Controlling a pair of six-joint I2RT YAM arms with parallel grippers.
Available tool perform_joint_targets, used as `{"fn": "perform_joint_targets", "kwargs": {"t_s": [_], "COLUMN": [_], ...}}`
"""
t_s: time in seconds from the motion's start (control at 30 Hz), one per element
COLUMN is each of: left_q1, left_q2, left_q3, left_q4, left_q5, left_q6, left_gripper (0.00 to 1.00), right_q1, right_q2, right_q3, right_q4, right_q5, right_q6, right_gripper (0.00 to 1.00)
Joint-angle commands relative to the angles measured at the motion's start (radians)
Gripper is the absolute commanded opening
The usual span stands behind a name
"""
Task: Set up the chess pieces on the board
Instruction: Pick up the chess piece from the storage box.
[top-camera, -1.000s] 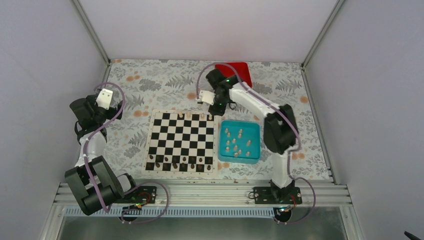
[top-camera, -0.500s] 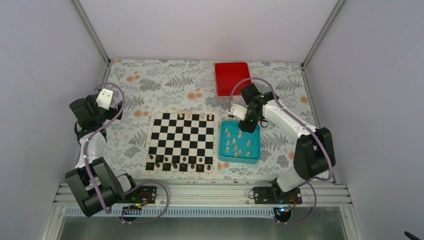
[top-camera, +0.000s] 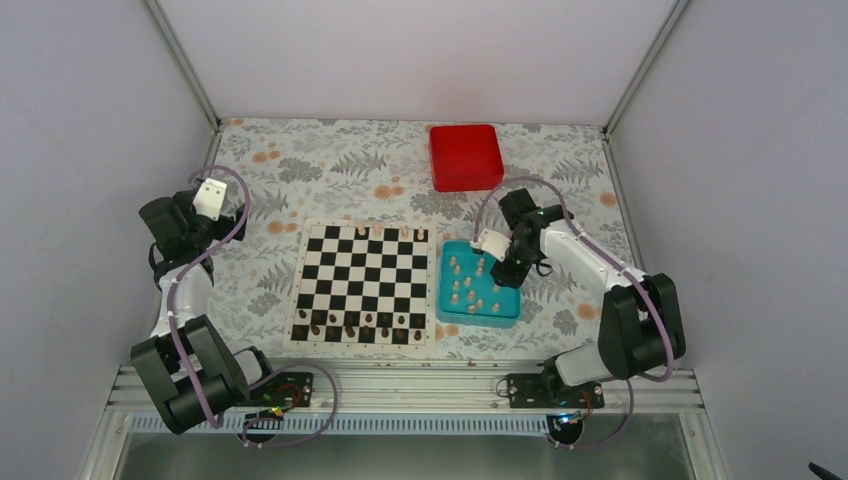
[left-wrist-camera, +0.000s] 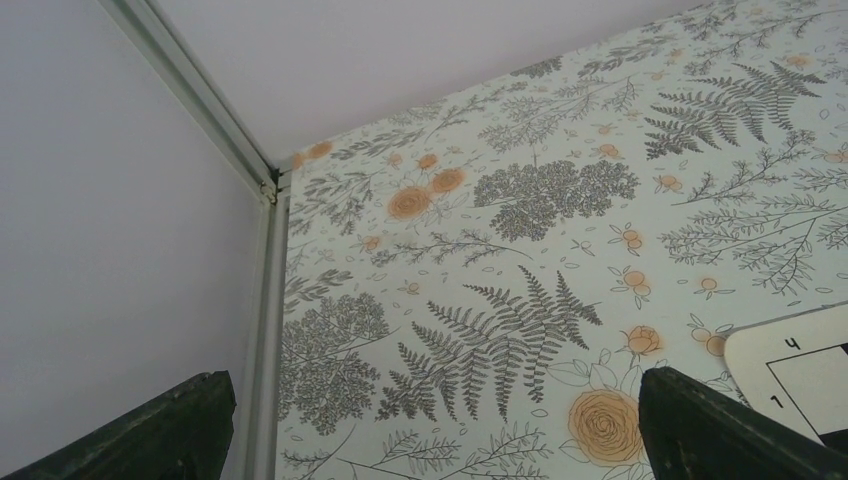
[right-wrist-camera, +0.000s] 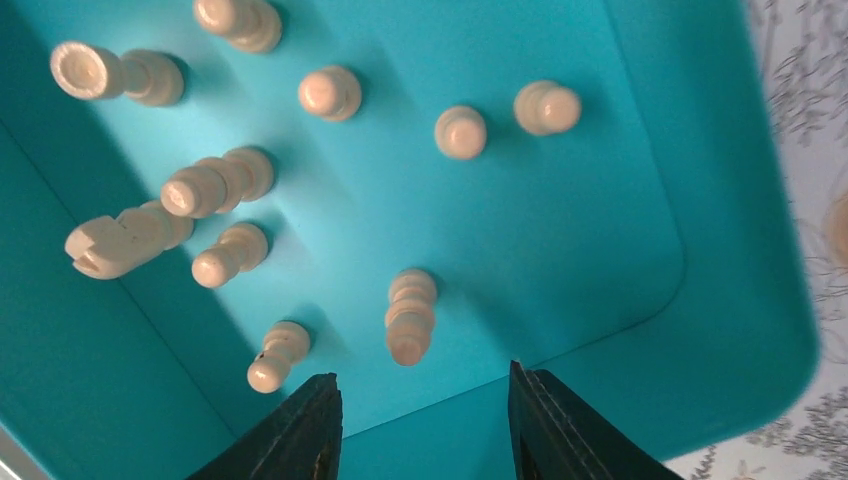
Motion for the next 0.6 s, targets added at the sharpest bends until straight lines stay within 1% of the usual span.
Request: {"fn": "perform_joint_targets", "kwargs": {"t_s": [0.0,0.1,0.47,0.53,0.57], "left_q1": [0.008,0.007,0.007,0.008,0.008], "left_q2": [-0.014,-0.012,-0.006,-0.006,-0.005], "left_q3": [-0.003,-0.003,-0.01,-0.008,-0.006], "left_q4": [0.007,0.007,0.018,0.019,0.02], "left_q5": [0.037,0.035,0.03,0.032,0.035], "left_q6": [0.009,0.01,0.01,0.007,0.005], "left_gripper": [1.0,1.0,1.0,1.0,1.0], "right_q1": [-0.015,-0.015,-0.015,-0.016,-0.017], "right_q2": [0.0,0.016,0.081,0.084,0.086], "right_q3": [-0.04,-0.051,-0.09,-0.09,-0.089], "right_q4": [0.028,0.039,0.102,0.106,0.11], "right_q5": [-0.05,-0.068,-0.053,-0.05,-0.051], "right_q6": [-0.007,-0.012,-0.013,-0.012,-0.013], "right_gripper": [0.44,0.44,0.41,0.39,0.35]}}
